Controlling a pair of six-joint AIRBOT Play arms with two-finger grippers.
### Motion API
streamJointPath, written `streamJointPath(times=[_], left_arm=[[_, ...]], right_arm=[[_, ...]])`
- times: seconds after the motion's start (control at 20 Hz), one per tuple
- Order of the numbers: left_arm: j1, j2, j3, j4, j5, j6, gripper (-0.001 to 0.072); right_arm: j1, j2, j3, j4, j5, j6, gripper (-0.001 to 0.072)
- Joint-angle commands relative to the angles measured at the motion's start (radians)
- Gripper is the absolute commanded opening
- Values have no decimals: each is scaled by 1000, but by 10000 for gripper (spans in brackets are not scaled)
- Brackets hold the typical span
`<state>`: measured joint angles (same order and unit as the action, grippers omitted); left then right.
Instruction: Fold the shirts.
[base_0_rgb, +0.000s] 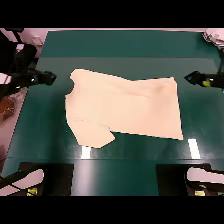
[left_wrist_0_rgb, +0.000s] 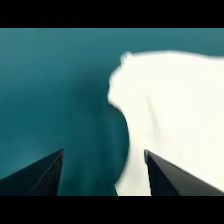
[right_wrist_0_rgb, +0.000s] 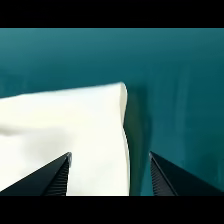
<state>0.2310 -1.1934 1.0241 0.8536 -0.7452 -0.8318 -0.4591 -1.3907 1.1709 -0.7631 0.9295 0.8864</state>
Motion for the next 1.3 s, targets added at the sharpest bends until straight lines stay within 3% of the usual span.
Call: streamJointPath(times=[0.0, 0.05, 0.1, 0.2, 0.3, 0.55, 0.9, 1.15, 1.25], left_arm=[[166, 32, -3, 89, -622, -270, 680], [186, 35, -18, 89, -738, -296, 681], [187, 40, -35, 89, -763, -297, 680], [166, 43, -80, 84, -691, -303, 681], [148, 43, -137, 94, -620, -315, 682], [145, 41, -272, 106, -535, -340, 682], [135, 38, -357, -29, -407, -335, 682], [-62, 38, -369, 12, -358, -345, 682], [-113, 39, -369, 63, -351, -424, 683]], right_arm=[[-138, 64, -19, 2, 332, 76, 554], [-169, 89, -47, 2, 392, 77, 553], [-189, 117, -84, 2, 409, 82, 553], [-217, 183, -179, 0, 383, 101, 553], [-243, 262, -296, -2, 338, 192, 553], [-268, 431, -498, -25, 312, 198, 554], [-203, 502, -572, -16, 283, 198, 554], [-157, 502, -571, -15, 245, 198, 554], [-162, 502, -560, -18, 244, 198, 555]])
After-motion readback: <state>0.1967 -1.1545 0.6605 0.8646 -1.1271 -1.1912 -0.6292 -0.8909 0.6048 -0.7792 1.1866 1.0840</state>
